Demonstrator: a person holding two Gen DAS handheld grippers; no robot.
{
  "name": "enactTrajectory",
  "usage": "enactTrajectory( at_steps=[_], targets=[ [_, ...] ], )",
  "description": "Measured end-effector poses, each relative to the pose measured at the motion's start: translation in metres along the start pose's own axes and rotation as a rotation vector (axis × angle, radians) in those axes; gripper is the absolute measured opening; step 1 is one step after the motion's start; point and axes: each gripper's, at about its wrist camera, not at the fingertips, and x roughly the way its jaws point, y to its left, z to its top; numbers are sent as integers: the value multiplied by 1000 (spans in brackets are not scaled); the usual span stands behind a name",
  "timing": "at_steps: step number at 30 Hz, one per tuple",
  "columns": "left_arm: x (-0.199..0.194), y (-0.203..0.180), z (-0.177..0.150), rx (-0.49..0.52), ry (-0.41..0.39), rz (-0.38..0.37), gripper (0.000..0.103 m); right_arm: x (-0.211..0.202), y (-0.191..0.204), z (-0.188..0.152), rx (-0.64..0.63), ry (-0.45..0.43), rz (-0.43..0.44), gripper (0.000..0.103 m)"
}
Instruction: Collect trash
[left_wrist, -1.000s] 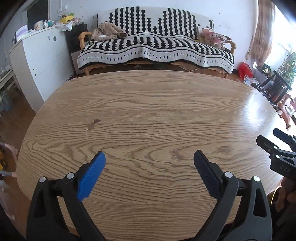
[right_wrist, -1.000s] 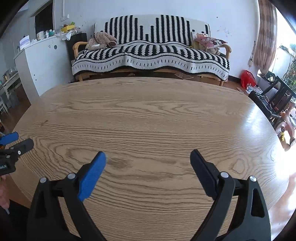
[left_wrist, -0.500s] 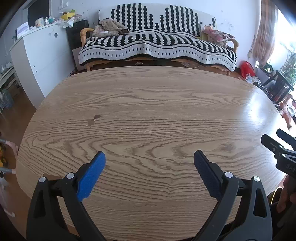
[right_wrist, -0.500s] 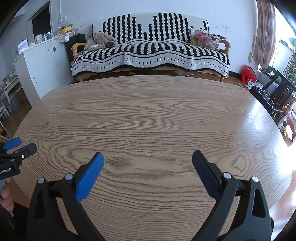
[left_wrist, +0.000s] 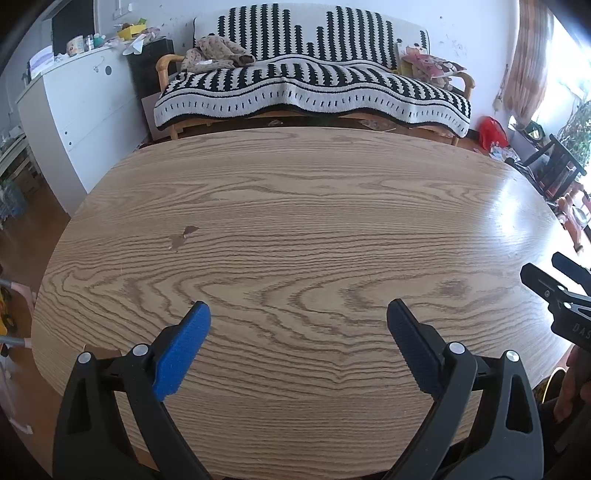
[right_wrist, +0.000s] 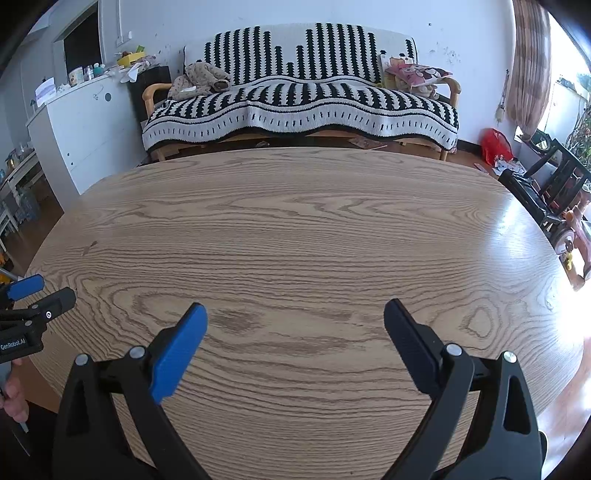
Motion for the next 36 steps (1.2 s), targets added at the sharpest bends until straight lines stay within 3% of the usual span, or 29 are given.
enactTrajectory(
  at_steps=[36],
  targets=[
    [0,2,1,-3,4,0,93,-3,-7,-1,-3,8,4,93]
  ],
)
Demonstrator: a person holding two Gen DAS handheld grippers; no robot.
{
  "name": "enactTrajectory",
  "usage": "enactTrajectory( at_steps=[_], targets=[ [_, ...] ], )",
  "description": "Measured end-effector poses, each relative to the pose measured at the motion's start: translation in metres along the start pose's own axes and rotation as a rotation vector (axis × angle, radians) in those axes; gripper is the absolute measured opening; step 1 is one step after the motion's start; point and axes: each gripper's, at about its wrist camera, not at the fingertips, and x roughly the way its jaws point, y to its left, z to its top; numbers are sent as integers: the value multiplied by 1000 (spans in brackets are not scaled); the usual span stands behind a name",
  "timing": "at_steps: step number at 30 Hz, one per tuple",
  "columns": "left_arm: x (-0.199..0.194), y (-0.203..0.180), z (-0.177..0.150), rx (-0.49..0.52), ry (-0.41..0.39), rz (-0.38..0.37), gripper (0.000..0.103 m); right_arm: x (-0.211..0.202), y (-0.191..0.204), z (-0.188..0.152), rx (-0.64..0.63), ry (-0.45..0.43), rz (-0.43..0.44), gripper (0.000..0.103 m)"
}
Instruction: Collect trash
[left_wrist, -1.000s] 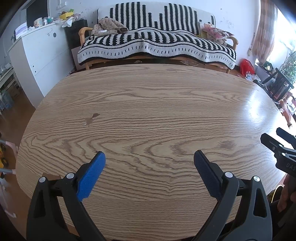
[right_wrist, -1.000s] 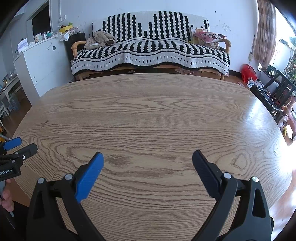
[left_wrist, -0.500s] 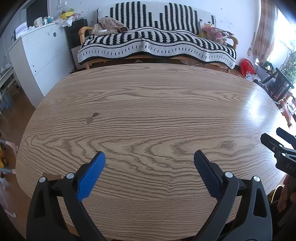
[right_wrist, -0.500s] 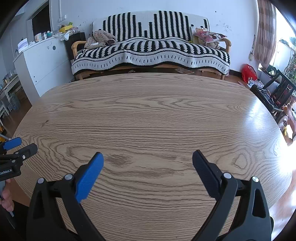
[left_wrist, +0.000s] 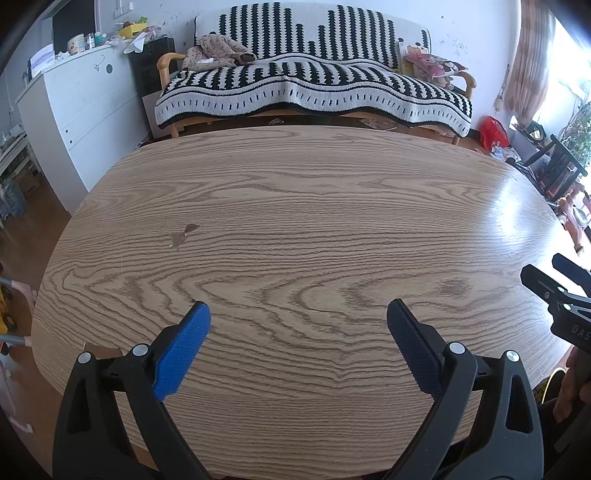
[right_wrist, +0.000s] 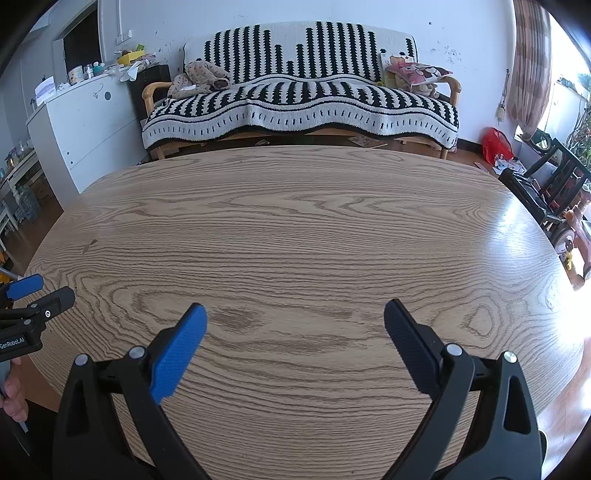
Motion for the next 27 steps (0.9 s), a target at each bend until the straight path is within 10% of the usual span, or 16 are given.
enactTrajectory(
  at_steps=[27],
  targets=[
    [2,6,-5,-11,18,5,93,0,0,1,-1,1,0,93]
  ],
)
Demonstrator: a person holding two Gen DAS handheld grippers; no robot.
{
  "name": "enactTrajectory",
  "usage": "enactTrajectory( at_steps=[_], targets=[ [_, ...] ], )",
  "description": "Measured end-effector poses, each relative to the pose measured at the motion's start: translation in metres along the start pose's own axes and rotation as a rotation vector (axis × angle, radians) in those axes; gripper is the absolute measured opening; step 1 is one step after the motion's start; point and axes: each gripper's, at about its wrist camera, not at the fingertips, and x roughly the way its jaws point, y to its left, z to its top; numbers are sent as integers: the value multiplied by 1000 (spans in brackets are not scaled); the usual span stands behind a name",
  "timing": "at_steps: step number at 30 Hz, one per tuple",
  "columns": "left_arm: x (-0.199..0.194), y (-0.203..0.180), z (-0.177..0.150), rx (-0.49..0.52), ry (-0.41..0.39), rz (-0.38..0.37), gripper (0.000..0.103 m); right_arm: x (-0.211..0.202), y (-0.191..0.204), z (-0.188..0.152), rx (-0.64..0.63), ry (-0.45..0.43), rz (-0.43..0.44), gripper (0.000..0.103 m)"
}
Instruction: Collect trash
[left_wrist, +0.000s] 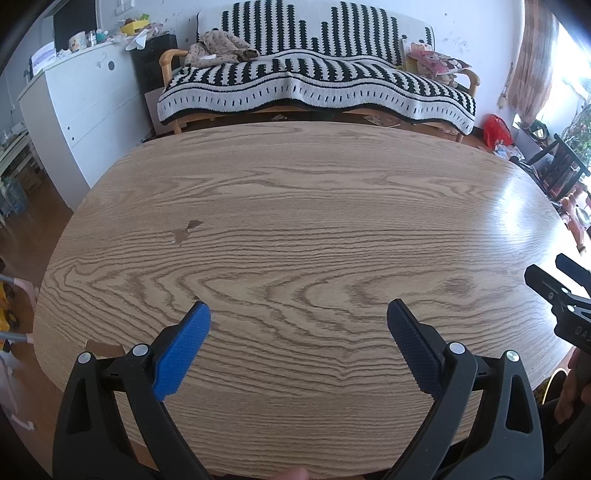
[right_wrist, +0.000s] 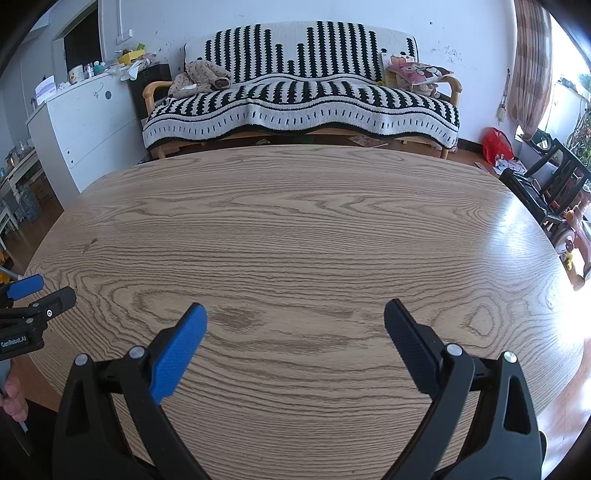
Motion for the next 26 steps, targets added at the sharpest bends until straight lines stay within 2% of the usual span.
enactTrajectory(
  at_steps=[18,26],
  targets=[
    [-9,-10,1,39,-30,-2,93,0,0,0,1,1,-1,93],
    [-8,-8,1,5,-17,-3,93,0,0,0,0,0,0,93]
  ],
)
